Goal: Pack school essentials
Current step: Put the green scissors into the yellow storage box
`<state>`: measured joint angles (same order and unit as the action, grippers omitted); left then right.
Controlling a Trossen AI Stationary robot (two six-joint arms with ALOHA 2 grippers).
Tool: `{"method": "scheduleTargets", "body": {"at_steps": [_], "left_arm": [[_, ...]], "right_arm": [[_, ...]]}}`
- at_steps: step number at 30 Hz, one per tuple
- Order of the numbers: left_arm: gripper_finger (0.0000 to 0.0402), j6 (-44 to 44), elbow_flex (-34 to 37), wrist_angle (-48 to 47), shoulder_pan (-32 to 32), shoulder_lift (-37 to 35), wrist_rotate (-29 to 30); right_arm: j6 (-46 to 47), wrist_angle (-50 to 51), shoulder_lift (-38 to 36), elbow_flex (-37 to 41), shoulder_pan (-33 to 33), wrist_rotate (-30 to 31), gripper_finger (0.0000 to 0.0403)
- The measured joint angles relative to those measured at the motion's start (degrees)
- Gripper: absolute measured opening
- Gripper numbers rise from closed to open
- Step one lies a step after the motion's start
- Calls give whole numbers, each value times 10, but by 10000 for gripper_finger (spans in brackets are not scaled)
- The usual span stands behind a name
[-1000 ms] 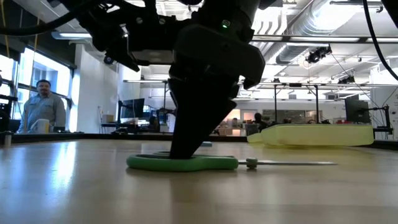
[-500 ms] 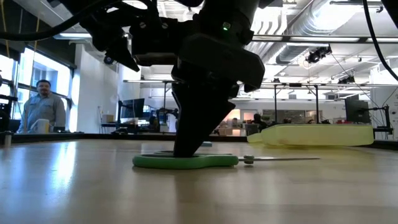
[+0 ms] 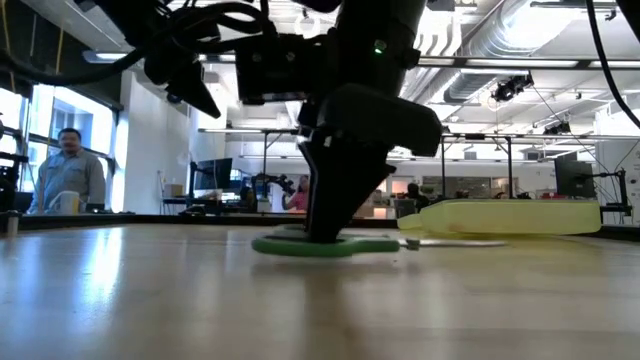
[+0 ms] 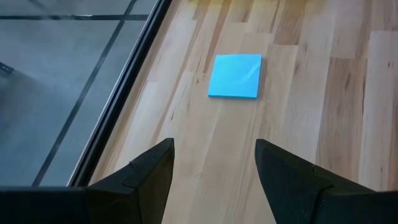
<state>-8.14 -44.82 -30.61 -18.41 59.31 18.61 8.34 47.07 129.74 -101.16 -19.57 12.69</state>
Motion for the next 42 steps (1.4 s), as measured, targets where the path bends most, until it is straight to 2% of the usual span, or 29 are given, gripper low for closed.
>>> {"method": "scheduleTargets", "body": {"at_steps": [7, 14, 24, 28, 36, 42], "left_arm": [[213, 0, 0, -1, 0, 0, 0], [213, 0, 0, -1, 0, 0, 0], [213, 0, 0, -6, 0, 0, 0], [213, 0, 0, -14, 0, 0, 0], [213, -4, 0, -14, 0, 0, 0], [213, -4, 0, -13, 0, 0, 0]], "right_arm": [[-9, 31, -2, -1, 1, 30, 61], [-9, 80, -20, -1, 5, 86, 61], [0, 158, -82, 7, 27, 167, 61], [17, 158, -148, 70, 45, 201, 61], [49, 52, -363, 283, 114, 212, 61], [-21, -61, -513, 418, 183, 216, 61]]}}
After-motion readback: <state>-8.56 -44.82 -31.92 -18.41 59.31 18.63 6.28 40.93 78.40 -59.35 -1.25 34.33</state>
